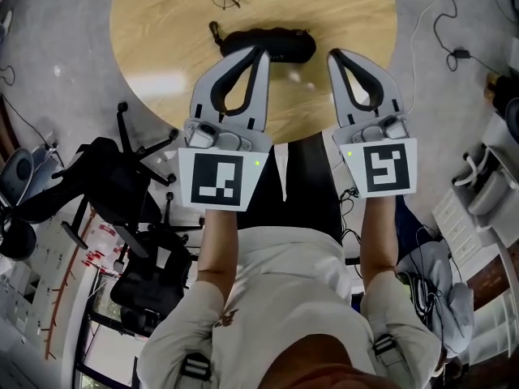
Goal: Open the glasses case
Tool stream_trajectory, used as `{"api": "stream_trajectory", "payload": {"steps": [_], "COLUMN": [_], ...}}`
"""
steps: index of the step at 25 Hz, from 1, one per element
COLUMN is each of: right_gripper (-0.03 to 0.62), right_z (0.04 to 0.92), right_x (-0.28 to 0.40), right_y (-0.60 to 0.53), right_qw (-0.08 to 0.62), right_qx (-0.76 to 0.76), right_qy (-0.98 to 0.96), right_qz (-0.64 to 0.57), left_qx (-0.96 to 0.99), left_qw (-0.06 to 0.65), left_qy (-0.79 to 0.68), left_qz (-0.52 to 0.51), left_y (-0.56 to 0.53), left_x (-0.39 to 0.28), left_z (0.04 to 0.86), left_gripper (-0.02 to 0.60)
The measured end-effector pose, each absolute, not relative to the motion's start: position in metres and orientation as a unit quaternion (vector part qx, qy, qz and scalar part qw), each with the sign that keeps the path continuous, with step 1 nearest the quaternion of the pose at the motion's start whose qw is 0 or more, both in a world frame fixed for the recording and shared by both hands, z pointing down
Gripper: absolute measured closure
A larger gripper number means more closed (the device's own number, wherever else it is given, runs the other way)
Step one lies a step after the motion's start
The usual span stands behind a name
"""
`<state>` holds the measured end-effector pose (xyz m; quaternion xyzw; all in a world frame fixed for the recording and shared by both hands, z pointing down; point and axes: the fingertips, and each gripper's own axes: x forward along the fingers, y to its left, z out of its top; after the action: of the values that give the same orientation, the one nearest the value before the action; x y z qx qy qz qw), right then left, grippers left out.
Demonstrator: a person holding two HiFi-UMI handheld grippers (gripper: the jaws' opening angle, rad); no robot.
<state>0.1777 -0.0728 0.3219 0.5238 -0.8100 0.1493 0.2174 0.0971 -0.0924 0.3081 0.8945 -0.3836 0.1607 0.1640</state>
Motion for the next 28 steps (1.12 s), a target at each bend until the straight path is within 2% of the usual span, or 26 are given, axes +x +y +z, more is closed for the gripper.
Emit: {"api": "stream_trajectory", "payload": {"steps": [18, 28], "right_gripper": [0.573, 0.572], "right_z": [0.393, 0.436], "right_x": [0.183, 0.188], "right_y": [-0.089, -0.102], "right_qw": [0.272, 0.286], "right_qx": [0.496, 0.464], "right_qy": [-0.808, -0.811], "right_qz": [0.161, 0.213], "left_qx": [0.875, 0.867], "left_qw": [0.187, 0.19], "left_qy": [-0.387, -0.393], "left_qz": [0.221, 0.239], "left_y": [-0.073, -0.07], "left_x": [0.073, 0.065], "left_z": [0.383, 0.402], "left_gripper": [0.558, 0.555]}}
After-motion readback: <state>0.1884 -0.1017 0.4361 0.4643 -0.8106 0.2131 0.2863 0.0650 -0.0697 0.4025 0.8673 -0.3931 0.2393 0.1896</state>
